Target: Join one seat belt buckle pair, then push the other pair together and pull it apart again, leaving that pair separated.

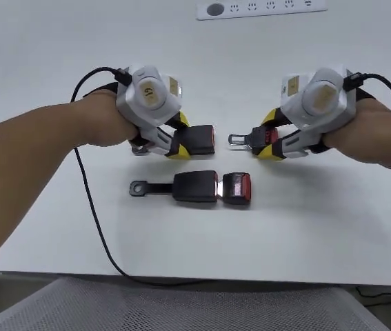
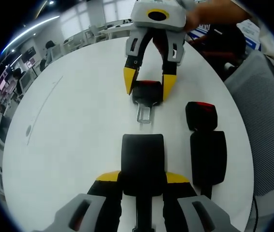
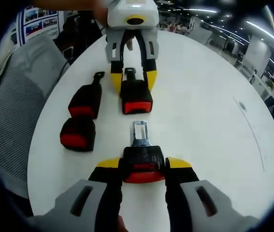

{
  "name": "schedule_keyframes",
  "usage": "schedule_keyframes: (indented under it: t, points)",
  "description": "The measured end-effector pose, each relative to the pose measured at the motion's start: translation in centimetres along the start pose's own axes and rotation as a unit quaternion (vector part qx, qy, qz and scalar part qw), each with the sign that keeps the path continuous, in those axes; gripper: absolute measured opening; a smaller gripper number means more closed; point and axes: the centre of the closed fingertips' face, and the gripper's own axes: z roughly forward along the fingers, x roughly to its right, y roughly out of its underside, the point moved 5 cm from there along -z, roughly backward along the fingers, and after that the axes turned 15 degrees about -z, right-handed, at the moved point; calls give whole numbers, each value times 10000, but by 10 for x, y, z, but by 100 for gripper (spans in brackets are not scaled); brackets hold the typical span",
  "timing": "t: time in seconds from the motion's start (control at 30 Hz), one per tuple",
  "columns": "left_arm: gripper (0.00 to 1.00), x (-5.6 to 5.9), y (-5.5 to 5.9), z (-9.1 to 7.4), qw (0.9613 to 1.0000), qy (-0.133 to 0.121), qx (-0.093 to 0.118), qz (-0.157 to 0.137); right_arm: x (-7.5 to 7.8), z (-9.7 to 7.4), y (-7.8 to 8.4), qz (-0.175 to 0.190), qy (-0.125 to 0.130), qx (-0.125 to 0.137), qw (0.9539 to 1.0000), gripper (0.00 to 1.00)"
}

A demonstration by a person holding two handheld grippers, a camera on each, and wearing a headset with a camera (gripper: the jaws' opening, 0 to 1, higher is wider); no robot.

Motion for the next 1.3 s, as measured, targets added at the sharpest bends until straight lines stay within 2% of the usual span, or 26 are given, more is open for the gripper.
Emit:
schedule_keyframes:
  t: [0.17, 0.37, 0.67, 0.77, 0.97, 1.13, 1.3]
  points:
    - [32, -1, 1, 1, 10000, 13, 19, 18, 1, 7, -10, 2, -33, 44, 10000, 33]
    - [33, -3, 1, 3, 10000, 28, 28, 5, 4, 12, -13, 38, -41, 53, 10000, 33]
    - [33, -3, 1, 4, 10000, 33, 3, -11, 4, 14, -18, -332, -72, -131, 9993, 33]
    - [33, -1, 0, 3, 10000, 27, -6, -5, 4, 18, -21, -396, -92, -92, 9991, 33]
    - [32, -1, 1, 3, 10000, 45, 59, 30, 3, 20, -25, -281, -76, 149, 9995, 33]
    - [32, 2, -1, 3, 9999, 88, 47, 62, 5, 20, -23, -168, -94, 237, 9995, 32]
    - [32, 2, -2, 2, 9999, 135, -13, 97, 5, 22, -27, -165, -141, 262, 9994, 31]
